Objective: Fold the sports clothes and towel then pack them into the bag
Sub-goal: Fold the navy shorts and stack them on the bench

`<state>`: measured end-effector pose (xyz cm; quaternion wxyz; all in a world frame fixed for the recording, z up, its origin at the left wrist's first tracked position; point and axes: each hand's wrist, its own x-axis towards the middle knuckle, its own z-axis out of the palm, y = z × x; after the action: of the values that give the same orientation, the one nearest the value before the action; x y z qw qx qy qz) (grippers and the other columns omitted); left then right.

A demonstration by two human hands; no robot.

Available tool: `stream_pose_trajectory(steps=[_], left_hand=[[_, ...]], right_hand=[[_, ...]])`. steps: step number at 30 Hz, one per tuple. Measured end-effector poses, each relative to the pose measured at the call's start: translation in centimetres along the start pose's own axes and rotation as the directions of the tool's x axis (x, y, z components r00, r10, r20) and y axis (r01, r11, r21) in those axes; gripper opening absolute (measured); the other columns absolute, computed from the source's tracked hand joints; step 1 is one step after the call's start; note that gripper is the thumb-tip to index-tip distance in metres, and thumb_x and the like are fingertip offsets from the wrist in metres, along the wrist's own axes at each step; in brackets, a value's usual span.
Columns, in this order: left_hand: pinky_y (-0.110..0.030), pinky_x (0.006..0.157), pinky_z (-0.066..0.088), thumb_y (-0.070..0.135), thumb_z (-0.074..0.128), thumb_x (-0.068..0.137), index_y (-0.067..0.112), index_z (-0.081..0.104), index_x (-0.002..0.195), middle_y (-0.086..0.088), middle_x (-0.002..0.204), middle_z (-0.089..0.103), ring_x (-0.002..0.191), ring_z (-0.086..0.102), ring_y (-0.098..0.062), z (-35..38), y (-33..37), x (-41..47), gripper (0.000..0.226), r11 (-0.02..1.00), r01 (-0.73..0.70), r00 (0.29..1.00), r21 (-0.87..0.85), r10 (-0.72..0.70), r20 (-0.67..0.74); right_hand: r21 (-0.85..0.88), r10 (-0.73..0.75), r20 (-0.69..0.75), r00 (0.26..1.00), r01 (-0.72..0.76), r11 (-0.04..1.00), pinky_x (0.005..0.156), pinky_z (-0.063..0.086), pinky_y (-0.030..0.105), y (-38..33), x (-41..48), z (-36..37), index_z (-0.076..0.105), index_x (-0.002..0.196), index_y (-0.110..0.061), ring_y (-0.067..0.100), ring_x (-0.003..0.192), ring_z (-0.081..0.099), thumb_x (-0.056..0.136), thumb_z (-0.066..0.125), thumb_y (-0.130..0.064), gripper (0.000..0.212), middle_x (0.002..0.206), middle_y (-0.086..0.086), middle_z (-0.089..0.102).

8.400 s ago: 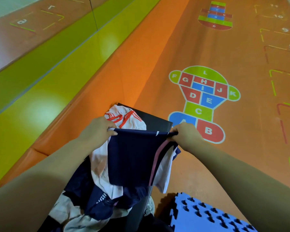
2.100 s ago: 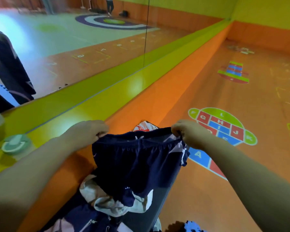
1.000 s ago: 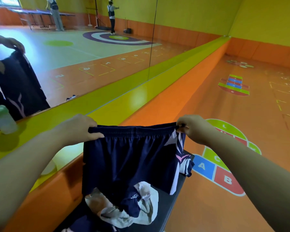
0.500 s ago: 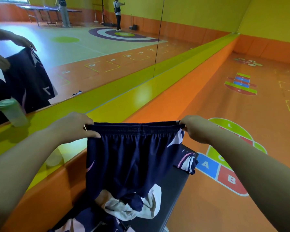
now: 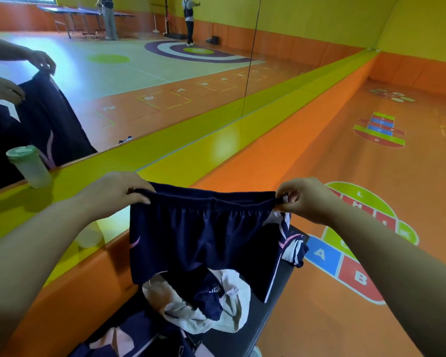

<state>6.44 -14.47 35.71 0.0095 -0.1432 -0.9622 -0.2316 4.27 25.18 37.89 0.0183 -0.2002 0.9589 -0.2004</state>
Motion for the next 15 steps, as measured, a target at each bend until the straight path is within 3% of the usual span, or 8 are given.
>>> stream_pose_trajectory(steps=[3,6,10,13,15], left_hand=[[-0.014,0.073,0.038,0.017,0.068,0.084,0.044,0.059,0.084,0.02,0.093,0.06,0.089,0.054,-0.001,0.1,0.3,0.1,0.028,1.0,-0.019,1.0,0.006,0.019,0.019],[-0.013,0.068,0.035,0.02,0.068,0.084,0.047,0.051,0.077,0.018,0.088,0.059,0.082,0.053,-0.003,-0.2,0.3,0.2,0.032,0.998,-0.007,1.0,0.065,0.006,0.013],[-0.018,0.064,0.037,0.028,0.072,0.08,0.04,0.056,0.074,0.01,0.083,0.064,0.078,0.056,-0.009,-0.2,0.7,-0.2,0.021,0.998,0.045,0.999,0.044,-0.044,-0.023],[-0.028,0.061,0.04,0.034,0.077,0.074,0.028,0.067,0.069,0.002,0.072,0.066,0.07,0.058,-0.012,0.5,1.4,-0.3,0.012,0.984,0.153,0.987,-0.09,-0.156,-0.033],[-0.031,0.06,0.04,0.035,0.077,0.072,0.019,0.07,0.068,-0.004,0.066,0.065,0.061,0.057,-0.014,1.1,1.8,0.0,0.019,0.96,0.211,0.976,-0.183,-0.218,-0.022]], right_hand=[[-0.064,-0.022,0.035,0.999,0.024,0.998,0.059,0.04,0.022,0.5,0.0,0.0,0.074,0.087,-0.022,0.013,0.076,0.058,0.078,0.076,-0.027,0.011,0.082,-0.004,0.068],[-0.043,0.045,-0.007,0.999,-0.045,0.998,0.056,0.04,0.026,1.3,-0.3,-0.2,0.072,0.082,-0.02,0.013,0.071,0.057,0.073,0.08,-0.036,0.019,0.076,-0.004,0.066],[0.131,0.146,-0.052,0.988,-0.138,0.982,0.052,0.037,0.027,1.9,-0.9,-0.2,0.069,0.075,-0.016,0.01,0.062,0.056,0.07,0.08,-0.038,0.026,0.067,-0.005,0.063],[0.306,0.219,-0.054,0.974,-0.192,0.932,0.058,0.047,0.033,2.3,-1.0,0.4,0.066,0.074,-0.011,0.016,0.062,0.063,0.072,0.08,-0.028,0.023,0.068,0.002,0.067],[0.467,0.284,-0.042,0.958,-0.232,0.853,0.059,0.049,0.034,2.5,-0.7,1.0,0.061,0.075,-0.002,0.019,0.06,0.062,0.076,0.078,-0.018,0.023,0.065,0.006,0.066]])
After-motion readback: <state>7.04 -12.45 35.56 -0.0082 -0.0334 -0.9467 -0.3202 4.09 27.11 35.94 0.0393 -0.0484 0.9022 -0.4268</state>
